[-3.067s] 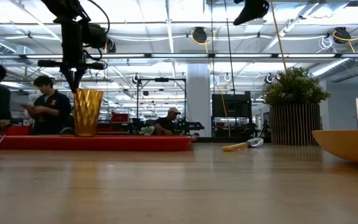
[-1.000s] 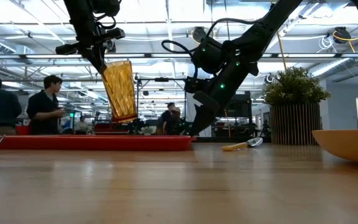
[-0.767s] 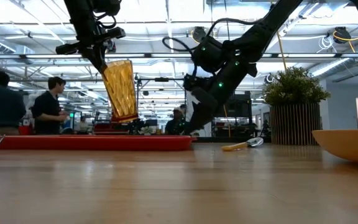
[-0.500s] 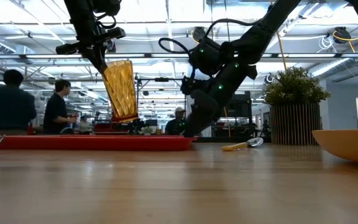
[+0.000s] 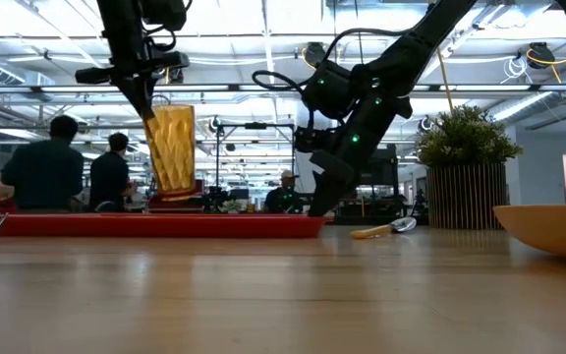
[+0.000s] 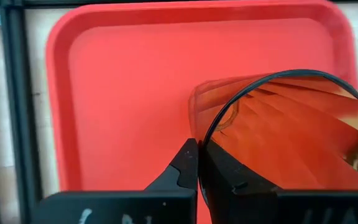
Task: Pick and place plate/cup/fork/spoon on tray
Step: Put the orange cup on the red tray
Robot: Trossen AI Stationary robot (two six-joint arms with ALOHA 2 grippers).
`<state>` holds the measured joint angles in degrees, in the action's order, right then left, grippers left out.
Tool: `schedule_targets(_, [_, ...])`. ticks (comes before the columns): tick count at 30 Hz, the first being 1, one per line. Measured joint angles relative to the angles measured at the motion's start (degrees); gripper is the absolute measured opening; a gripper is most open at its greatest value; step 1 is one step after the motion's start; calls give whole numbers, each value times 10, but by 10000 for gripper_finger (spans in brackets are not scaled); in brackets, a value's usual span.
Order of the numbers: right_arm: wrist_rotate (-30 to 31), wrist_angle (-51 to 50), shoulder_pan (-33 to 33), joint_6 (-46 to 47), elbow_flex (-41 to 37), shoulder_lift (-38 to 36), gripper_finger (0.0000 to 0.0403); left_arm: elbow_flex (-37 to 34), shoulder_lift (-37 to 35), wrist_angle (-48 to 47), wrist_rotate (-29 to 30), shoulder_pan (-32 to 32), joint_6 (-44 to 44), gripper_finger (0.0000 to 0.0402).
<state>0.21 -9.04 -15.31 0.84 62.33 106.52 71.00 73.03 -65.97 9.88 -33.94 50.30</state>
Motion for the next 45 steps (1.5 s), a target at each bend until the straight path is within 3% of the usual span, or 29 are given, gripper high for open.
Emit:
schedule_targets(12, [-2,-55,0,52,-2,-20,0,0,0,-37,55,-4,0,7])
schedule_targets(19, [26,-60,0,60,-2,-114,0,0,0,-37,74,-28,-3,6])
schedule_targets(32, [27,-162,10,101,-1,-295,0,0,32,-1,65,-79,-26,10])
schedule_targets(45, [27,-227,46,107,-1,-349,0,0,63,-2,52,-140,-52,17])
